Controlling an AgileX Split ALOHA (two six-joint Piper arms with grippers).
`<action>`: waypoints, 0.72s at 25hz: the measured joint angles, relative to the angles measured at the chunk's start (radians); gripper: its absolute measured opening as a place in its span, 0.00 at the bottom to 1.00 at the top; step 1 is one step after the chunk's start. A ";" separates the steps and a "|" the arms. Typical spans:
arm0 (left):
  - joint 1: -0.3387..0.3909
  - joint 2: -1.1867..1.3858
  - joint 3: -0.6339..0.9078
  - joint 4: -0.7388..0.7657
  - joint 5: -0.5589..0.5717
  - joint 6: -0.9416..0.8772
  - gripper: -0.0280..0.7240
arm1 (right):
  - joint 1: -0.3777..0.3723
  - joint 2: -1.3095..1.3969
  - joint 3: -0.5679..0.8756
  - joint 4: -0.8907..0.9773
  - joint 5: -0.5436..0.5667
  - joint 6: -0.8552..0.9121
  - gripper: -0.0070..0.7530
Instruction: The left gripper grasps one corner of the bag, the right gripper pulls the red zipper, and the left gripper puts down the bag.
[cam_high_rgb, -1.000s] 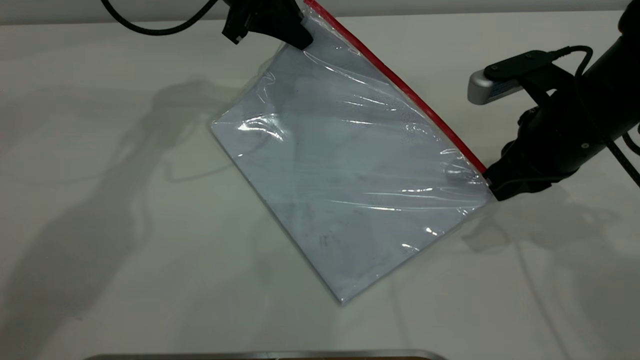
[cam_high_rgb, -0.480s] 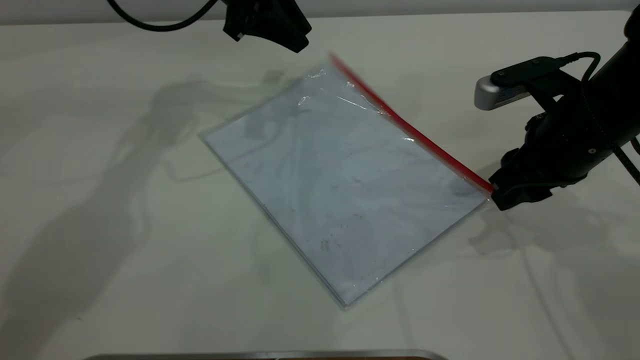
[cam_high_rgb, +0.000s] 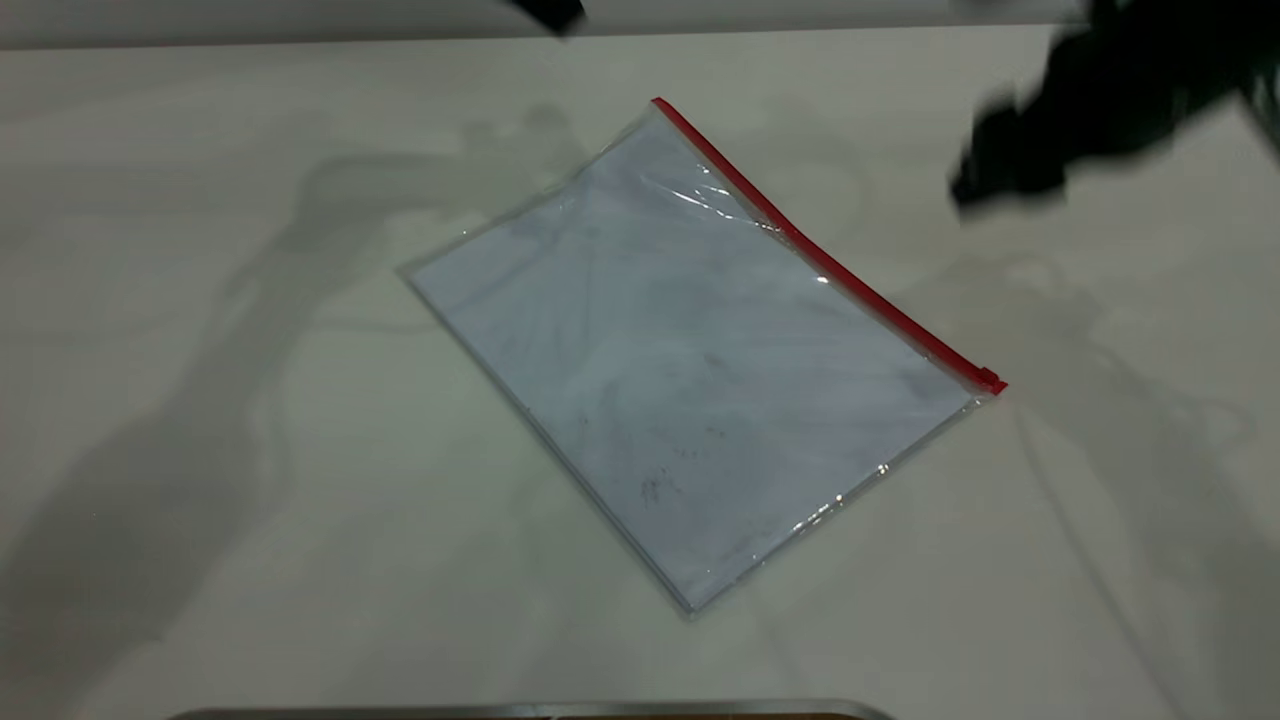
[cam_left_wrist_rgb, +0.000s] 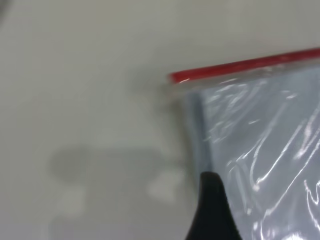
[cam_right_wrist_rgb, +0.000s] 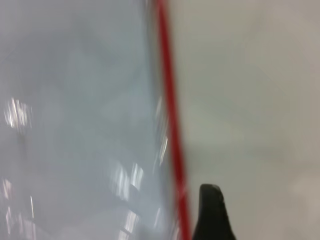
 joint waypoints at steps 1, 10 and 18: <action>0.000 -0.026 -0.019 0.053 0.014 -0.079 0.83 | 0.000 -0.049 -0.017 0.000 0.004 0.007 0.77; 0.000 -0.277 -0.148 0.355 0.135 -0.535 0.82 | -0.001 -0.527 -0.068 -0.050 0.192 0.310 0.77; 0.000 -0.474 -0.154 0.454 0.135 -0.661 0.82 | -0.016 -0.894 -0.101 -0.616 0.493 0.939 0.77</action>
